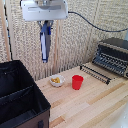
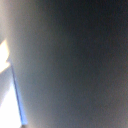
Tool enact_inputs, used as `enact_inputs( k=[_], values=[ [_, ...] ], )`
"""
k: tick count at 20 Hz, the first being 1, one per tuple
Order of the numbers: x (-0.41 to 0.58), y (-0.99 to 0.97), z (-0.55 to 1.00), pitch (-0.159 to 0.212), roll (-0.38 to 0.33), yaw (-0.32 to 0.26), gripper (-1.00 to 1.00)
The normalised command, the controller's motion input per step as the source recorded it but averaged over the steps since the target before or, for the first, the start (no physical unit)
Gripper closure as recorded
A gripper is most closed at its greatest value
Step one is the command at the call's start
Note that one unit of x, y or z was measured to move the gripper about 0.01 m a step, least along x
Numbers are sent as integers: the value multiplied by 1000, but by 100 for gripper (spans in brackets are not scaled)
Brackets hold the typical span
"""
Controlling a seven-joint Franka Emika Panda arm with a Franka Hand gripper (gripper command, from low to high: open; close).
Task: Gently maneuver your gripper in the book's direction. Confidently hold the book by angling your gripper properly. Relocate the book to the caddy. Pinpoint the back pocket of the caddy and set the book down inside it.
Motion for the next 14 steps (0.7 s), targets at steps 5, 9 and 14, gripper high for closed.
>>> enact_inputs(
  k=[5, 9, 14],
  values=[
    [177, 194, 322, 26, 81, -262, 100],
    [256, 344, 139, 35, 63, -222, 100],
    [139, 481, 94, 13, 64, -207, 100]
  ],
)
